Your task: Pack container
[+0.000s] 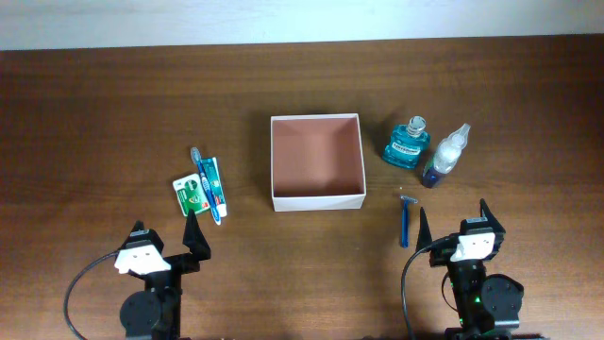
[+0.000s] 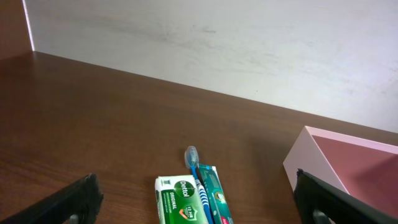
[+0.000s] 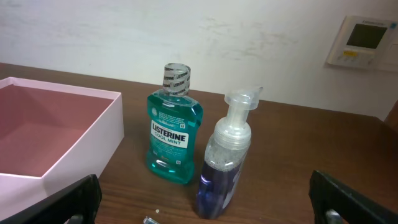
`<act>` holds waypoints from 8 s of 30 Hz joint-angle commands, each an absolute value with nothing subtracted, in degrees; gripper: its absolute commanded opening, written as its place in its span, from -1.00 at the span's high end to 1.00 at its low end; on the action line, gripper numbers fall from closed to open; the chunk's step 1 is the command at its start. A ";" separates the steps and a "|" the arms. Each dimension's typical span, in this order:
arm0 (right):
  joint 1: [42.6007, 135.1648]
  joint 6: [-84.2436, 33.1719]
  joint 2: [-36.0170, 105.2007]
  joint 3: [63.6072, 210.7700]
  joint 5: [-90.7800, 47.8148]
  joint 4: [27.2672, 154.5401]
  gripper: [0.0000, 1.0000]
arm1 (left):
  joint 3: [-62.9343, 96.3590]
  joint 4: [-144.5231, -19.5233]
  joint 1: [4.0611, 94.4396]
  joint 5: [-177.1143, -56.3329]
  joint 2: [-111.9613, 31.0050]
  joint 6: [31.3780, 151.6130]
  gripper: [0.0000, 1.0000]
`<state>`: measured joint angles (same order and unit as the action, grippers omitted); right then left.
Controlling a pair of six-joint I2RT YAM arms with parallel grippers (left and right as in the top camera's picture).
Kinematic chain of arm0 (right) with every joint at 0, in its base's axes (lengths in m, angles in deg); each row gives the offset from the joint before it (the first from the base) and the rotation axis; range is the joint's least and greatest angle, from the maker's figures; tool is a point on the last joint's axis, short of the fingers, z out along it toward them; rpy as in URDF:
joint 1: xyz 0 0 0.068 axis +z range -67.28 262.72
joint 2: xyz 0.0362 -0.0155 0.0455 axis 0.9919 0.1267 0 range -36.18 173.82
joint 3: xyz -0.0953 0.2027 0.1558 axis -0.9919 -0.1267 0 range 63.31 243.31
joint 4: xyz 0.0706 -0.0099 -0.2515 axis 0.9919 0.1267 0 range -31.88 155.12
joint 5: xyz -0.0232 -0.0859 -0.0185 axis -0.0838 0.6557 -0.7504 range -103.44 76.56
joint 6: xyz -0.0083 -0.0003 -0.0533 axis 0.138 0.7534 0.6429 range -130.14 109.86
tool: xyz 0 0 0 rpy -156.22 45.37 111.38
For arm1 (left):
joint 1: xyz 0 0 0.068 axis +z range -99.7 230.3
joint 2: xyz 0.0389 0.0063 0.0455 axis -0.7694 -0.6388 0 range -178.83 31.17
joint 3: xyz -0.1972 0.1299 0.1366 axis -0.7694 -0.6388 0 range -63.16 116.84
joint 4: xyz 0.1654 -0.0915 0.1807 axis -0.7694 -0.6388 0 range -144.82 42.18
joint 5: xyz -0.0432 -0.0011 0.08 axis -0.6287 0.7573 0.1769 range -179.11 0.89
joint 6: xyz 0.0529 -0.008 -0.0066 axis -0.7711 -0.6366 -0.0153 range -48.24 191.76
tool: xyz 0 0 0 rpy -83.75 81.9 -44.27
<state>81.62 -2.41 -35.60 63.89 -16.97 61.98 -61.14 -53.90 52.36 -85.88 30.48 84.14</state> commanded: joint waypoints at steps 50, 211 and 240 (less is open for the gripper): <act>81.13 -2.43 -35.97 63.63 -17.30 62.26 -0.97 | -61.95 -53.66 52.71 -85.73 30.81 82.96 -0.99; 81.20 -26.72 48.00 125.83 0.36 87.18 -0.62 | -61.95 -53.66 52.71 -85.73 30.81 82.96 -0.99; 81.24 -22.39 49.03 126.01 0.30 87.24 0.31 | -61.95 -53.66 52.71 -85.73 30.81 82.96 -0.99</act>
<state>81.57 -23.02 48.85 124.68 -0.80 87.33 -61.40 -54.06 52.36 -85.73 30.55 84.12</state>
